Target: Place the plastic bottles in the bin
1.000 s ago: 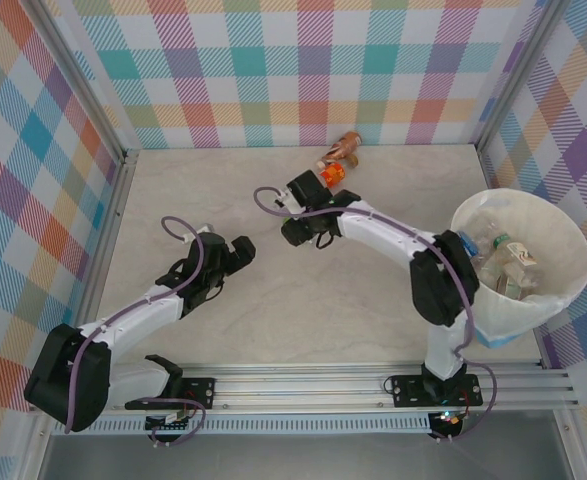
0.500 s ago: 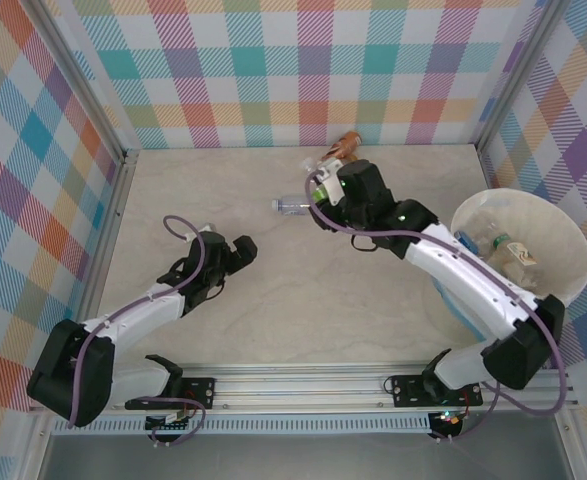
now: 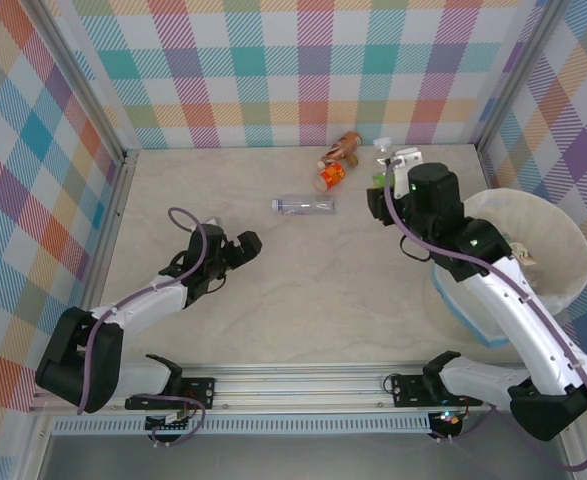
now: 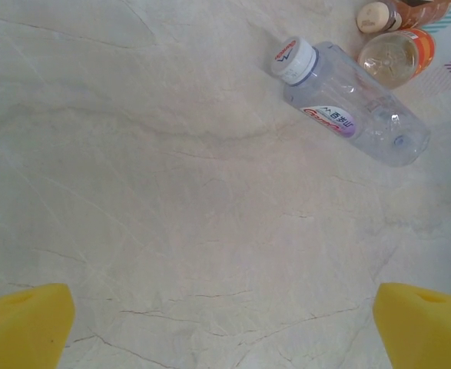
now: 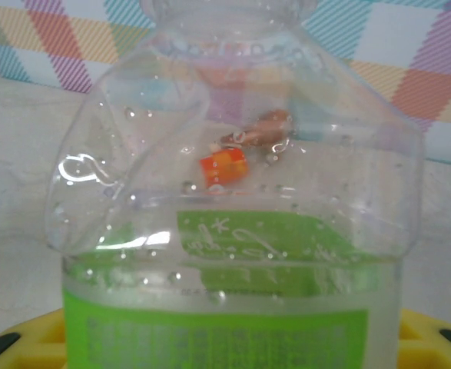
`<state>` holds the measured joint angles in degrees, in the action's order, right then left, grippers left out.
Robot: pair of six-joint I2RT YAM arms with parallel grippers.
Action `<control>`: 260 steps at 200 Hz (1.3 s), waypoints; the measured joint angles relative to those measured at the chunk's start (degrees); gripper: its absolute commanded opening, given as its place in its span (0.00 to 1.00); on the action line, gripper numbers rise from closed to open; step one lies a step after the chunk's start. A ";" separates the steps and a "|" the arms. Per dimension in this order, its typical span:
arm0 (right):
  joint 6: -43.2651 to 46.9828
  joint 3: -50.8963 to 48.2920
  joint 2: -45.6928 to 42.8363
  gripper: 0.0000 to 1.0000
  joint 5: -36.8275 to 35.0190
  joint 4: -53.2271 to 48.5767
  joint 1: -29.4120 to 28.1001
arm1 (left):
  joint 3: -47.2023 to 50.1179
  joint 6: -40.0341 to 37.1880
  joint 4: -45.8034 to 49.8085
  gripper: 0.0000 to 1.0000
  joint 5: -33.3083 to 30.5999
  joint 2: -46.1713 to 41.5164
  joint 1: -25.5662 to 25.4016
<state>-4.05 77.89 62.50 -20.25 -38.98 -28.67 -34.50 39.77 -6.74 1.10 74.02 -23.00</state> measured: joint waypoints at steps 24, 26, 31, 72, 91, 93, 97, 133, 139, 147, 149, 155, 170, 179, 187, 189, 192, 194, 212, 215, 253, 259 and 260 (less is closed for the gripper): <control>-1.16 0.37 -1.07 0.49 0.74 -3.78 7.91 | -0.17 -0.15 -0.33 1.00 0.42 0.63 0.07; -1.22 0.37 -1.16 0.49 0.83 -4.07 8.72 | -0.17 -0.15 -0.35 1.00 0.44 0.68 0.07; -1.36 0.37 -1.38 0.49 1.09 -4.81 10.25 | -0.17 -0.17 -0.46 1.00 0.52 0.72 0.07; -2.60 1.75 -3.34 0.49 6.75 -8.15 22.97 | -0.26 -0.17 -0.94 1.00 1.01 0.92 0.33; -2.69 1.97 -4.22 0.50 8.85 -9.64 27.67 | -0.26 -0.17 -0.92 1.00 1.01 0.94 0.35; -2.71 1.97 -4.33 0.50 9.16 -9.81 28.13 | -0.26 -0.17 -0.92 1.00 1.03 0.94 0.35; -2.75 1.99 -4.52 0.50 9.79 -10.10 28.83 | -0.26 -0.15 -0.92 1.00 1.01 0.94 0.35; -2.84 2.23 -5.57 0.53 16.61 -11.28 30.95 | -0.28 -0.17 -0.96 1.00 1.03 1.40 0.44; -2.89 2.43 -5.55 0.52 16.22 -11.67 30.95 | -0.28 -0.15 -0.96 1.00 1.05 1.57 0.44; -3.10 2.75 -5.55 0.52 14.45 -12.22 30.97 | -0.28 -0.17 -0.94 1.00 1.07 1.77 0.44; -3.10 2.82 -5.55 0.52 14.10 -12.37 30.95 | -0.28 -0.15 -0.94 1.00 1.07 1.79 0.44; -3.26 2.95 -5.57 0.53 11.65 -12.61 31.15 | -0.28 -0.15 -0.94 1.00 1.11 1.90 0.44; -3.28 3.10 -5.62 0.54 5.66 -13.22 32.59 | -0.28 -0.17 -0.94 1.00 1.40 2.03 0.44; -3.32 3.08 -5.64 0.55 3.02 -13.79 34.27 | -0.28 -0.17 -0.94 1.00 1.42 2.14 0.46; -3.52 2.95 -5.73 0.56 1.46 -14.21 36.00 | -0.28 -0.17 -0.94 1.00 1.42 2.23 0.46; -3.50 2.89 -5.77 0.57 1.11 -14.23 36.50 | -0.28 -0.17 -0.94 1.00 1.42 2.25 0.46; -3.58 2.71 -5.90 0.57 0.68 -14.32 37.09 | -0.28 -0.17 -0.94 1.00 1.44 2.29 0.46; -3.72 2.56 -6.01 0.57 0.35 -14.34 37.62 | -0.28 -0.17 -0.94 1.00 1.44 2.32 0.46; -4.00 0.57 -7.06 0.59 -2.03 -15.23 41.16 | -0.31 -0.17 -0.94 1.00 1.49 2.56 0.66; -4.07 0.20 -7.23 0.59 -2.34 -15.39 41.72 | -0.33 -0.20 -0.94 1.00 1.46 2.60 0.70; -3.02 -2.03 -6.67 0.64 -10.38 -16.70 45.48 | -1.29 -0.35 -0.98 1.00 2.49 4.15 1.09; -2.78 -2.10 -6.38 0.64 -11.74 -16.72 45.83 | -1.42 -0.39 -0.98 1.00 2.69 4.35 1.09; -2.78 -2.10 -6.34 0.64 -12.02 -16.72 45.90 | -1.44 -0.39 -0.98 1.00 2.73 4.37 1.09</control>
<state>-6.83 75.79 56.16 -32.27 -55.70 17.23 -35.94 39.38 -7.73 3.84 78.39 -21.91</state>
